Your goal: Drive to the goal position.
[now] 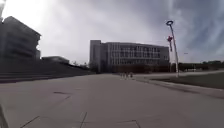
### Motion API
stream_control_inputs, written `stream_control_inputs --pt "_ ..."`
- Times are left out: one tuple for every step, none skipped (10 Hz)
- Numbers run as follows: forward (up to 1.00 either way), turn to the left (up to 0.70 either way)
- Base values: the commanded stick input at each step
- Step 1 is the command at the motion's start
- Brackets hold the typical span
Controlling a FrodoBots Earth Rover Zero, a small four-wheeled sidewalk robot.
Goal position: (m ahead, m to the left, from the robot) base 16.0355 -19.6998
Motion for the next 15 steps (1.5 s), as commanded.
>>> stream_control_inputs --pt "0.85 0.0" --pt "0.85 0.0" --pt "0.85 0.0" --pt "0.85 0.0" --pt "0.85 0.0" --pt "0.85 0.0" --pt "0.85 0.0" --pt "0.85 0.0" --pt "0.85 0.0" --pt "0.85 0.0" --pt "0.85 0.0" --pt "0.85 0.0" --pt "0.85 0.0" --pt "0.85 0.0" --pt "0.85 0.0"
